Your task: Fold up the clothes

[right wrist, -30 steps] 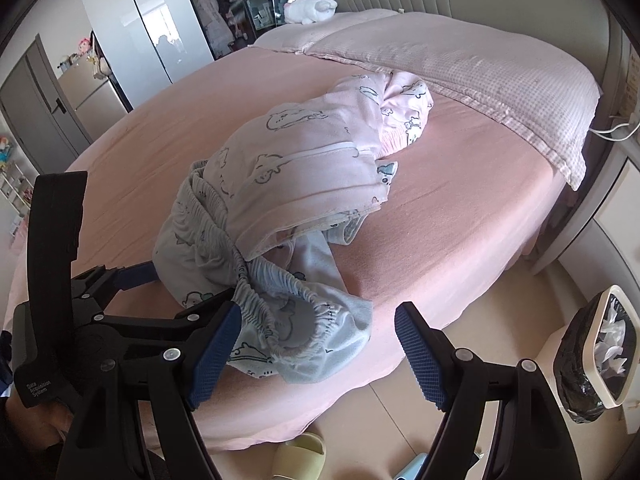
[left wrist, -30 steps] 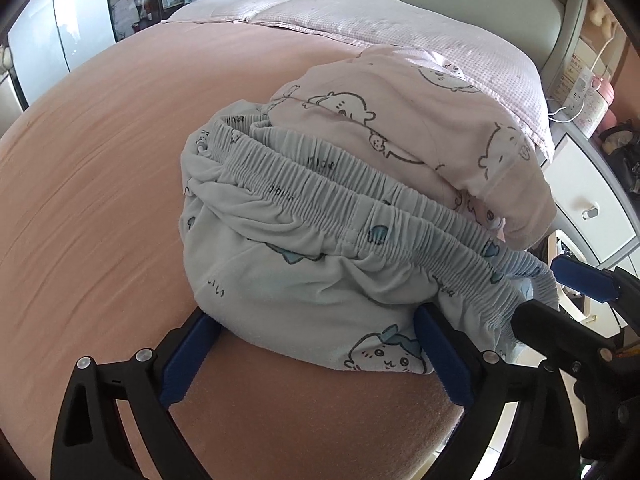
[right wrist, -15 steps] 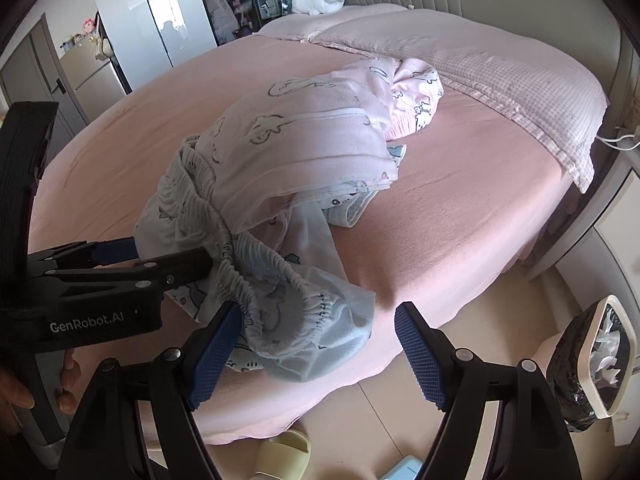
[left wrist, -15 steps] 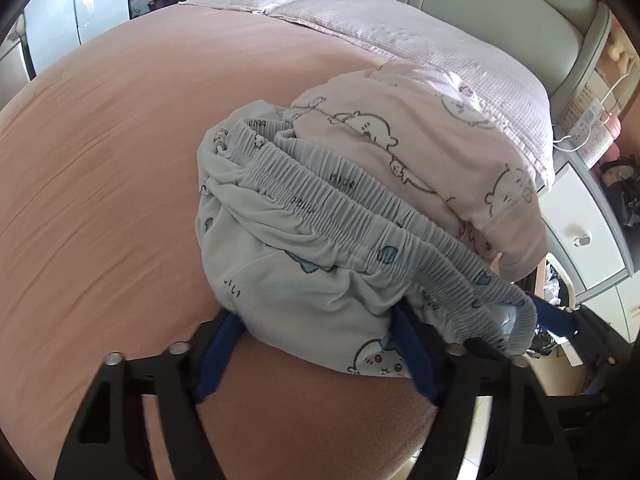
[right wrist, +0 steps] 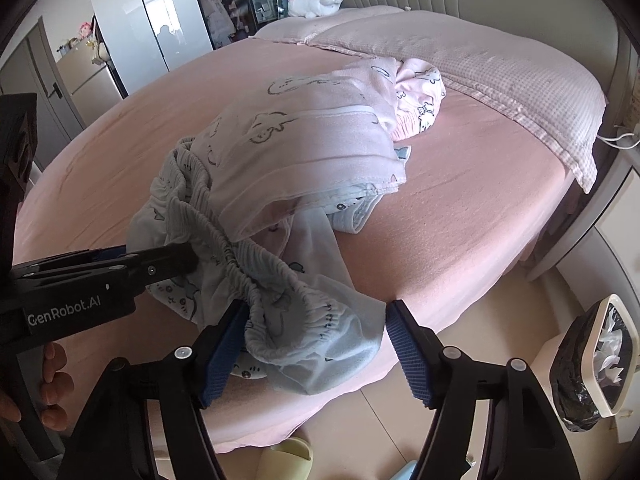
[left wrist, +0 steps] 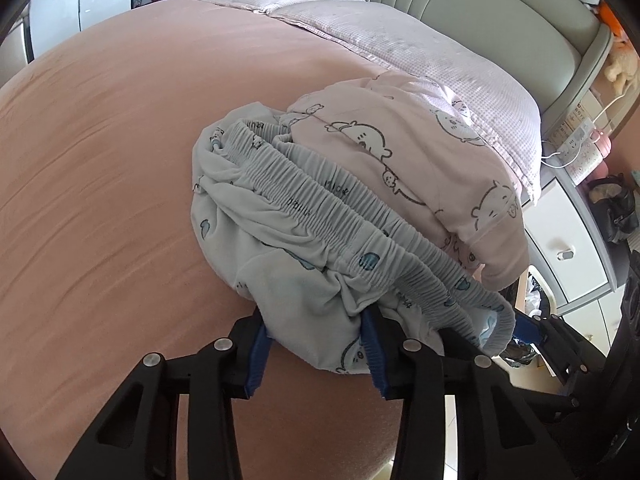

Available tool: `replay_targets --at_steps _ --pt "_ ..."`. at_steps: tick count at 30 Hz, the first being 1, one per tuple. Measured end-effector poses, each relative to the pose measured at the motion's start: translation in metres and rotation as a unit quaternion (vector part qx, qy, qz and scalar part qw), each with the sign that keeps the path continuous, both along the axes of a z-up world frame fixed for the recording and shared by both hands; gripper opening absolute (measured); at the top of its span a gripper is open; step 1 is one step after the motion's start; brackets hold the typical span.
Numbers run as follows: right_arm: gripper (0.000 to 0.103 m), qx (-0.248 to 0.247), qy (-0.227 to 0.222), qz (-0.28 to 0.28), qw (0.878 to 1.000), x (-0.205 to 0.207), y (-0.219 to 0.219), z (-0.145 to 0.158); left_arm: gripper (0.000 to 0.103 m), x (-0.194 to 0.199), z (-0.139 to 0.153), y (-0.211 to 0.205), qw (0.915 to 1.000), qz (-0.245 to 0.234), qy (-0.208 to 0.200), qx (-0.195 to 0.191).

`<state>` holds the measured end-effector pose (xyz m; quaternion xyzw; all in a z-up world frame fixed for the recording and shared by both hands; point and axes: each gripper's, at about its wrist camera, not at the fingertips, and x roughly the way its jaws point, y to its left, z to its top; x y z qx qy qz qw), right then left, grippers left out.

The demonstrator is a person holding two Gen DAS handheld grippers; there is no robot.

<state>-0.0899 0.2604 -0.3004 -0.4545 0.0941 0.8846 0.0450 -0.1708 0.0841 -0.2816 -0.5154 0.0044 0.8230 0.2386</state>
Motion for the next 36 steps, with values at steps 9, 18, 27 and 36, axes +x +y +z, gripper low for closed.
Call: replay_targets --at_steps 9,18,27,36 --pt "0.019 -0.022 0.004 0.011 1.0 -0.002 -0.009 0.003 0.028 -0.009 -0.002 0.015 0.9999 0.007 -0.006 0.014" --pt "0.017 -0.022 0.027 0.047 0.998 -0.006 -0.035 0.023 0.017 -0.008 0.005 0.0 0.9971 0.028 -0.022 0.067" --pt "0.017 -0.016 0.059 0.097 0.993 -0.017 -0.066 0.052 0.014 0.0 0.028 -0.032 0.989 0.067 -0.01 0.132" --pt "0.018 -0.015 0.094 0.12 0.988 -0.01 -0.084 0.091 0.008 0.016 0.068 -0.047 0.9805 0.068 0.016 0.184"
